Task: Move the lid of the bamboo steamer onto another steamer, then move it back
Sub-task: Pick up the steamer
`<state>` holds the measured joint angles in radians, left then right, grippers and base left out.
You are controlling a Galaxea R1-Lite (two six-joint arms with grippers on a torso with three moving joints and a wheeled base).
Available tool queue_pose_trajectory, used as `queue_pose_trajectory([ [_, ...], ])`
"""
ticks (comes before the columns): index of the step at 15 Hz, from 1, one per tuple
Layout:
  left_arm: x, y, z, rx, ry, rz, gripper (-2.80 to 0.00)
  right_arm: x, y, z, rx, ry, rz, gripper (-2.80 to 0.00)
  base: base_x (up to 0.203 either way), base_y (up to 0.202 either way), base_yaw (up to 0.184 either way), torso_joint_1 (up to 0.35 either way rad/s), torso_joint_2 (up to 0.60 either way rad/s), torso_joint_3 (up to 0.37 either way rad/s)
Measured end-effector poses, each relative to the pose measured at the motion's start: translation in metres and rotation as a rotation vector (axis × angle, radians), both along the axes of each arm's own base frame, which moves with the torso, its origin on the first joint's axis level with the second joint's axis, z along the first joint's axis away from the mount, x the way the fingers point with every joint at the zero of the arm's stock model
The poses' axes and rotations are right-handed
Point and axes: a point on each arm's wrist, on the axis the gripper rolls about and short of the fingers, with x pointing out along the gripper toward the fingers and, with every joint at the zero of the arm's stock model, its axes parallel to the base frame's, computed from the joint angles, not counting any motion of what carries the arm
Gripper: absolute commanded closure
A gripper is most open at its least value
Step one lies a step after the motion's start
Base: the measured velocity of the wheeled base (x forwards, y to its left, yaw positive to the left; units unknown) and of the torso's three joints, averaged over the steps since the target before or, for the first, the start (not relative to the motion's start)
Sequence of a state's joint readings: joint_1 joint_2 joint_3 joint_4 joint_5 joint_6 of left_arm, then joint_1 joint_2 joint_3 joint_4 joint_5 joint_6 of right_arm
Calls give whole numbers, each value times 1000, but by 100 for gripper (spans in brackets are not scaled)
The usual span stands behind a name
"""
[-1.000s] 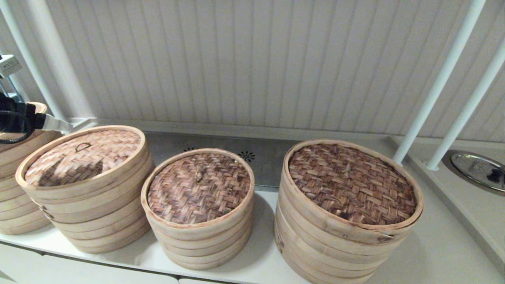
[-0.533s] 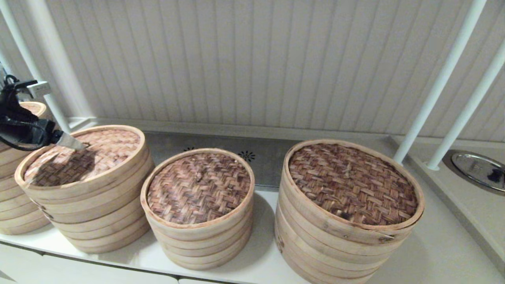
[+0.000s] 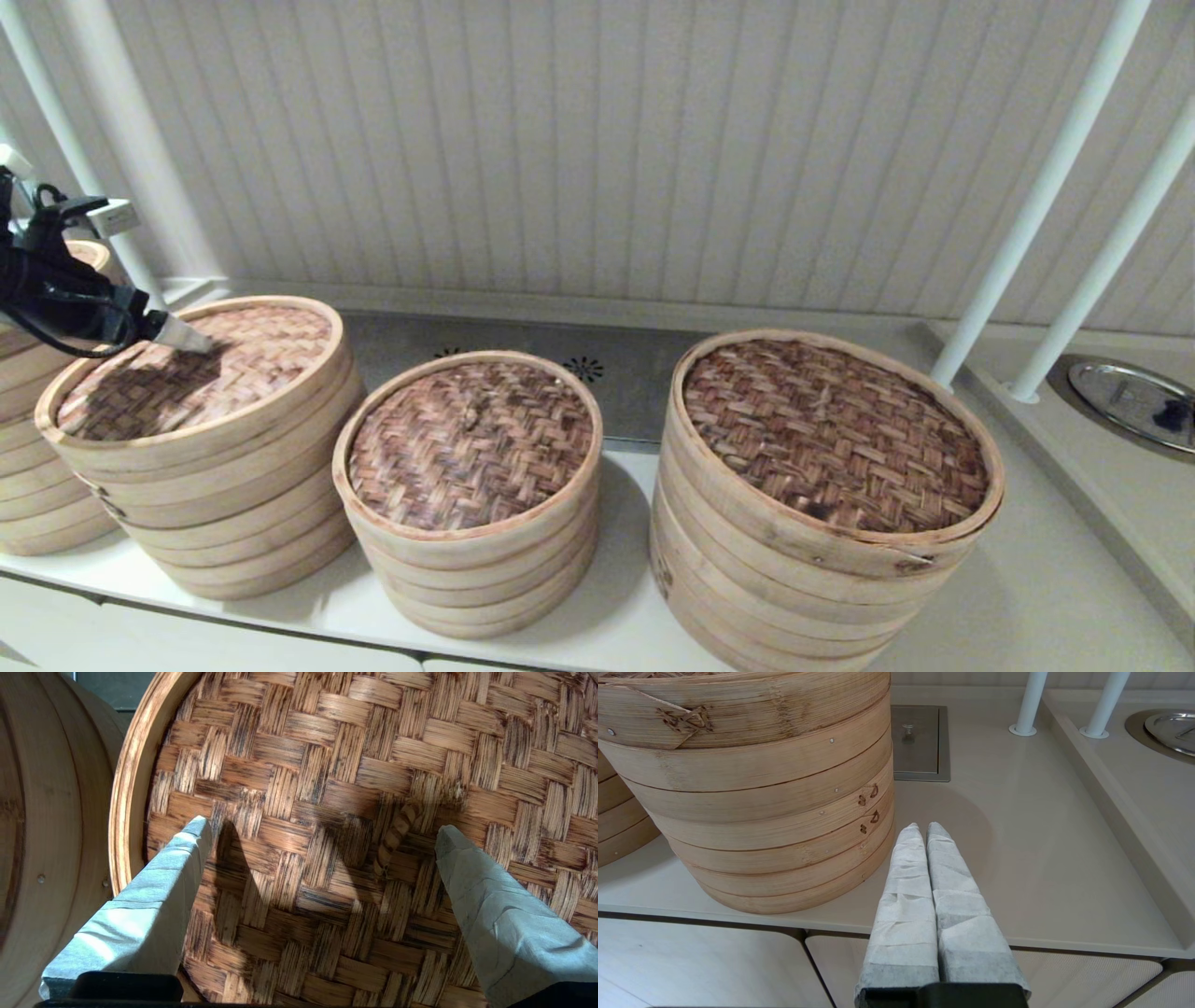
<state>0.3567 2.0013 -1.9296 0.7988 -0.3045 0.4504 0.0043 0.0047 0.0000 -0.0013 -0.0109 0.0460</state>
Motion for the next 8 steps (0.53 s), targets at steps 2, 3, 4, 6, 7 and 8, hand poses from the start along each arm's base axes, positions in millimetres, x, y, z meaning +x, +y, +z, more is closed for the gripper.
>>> queue_pose_trajectory([
  [2,2,-4,0,0,-3,-18,-280,0,0,0,0,0,0,0,0,0,0,0,0,0],
  [3,2,-8,0,-4,-1,-28,-280,0,0,0,0,0,0,0,0,0,0,0,0,0],
  [4,3,-11,0,-8,1,-37,-280,0,0,0,0,0,0,0,0,0,0,0,0,0],
  [6,4,-16,1,-10,-3,-51,-280,0,0,0,0,0,0,0,0,0,0,0,0,0],
  [7,4,-17,1,-9,-6,-56,-280,0,0,0,0,0,0,0,0,0,0,0,0,0],
  [8,5,-18,1,-9,-8,-59,-280,0,0,0,0,0,0,0,0,0,0,0,0,0],
])
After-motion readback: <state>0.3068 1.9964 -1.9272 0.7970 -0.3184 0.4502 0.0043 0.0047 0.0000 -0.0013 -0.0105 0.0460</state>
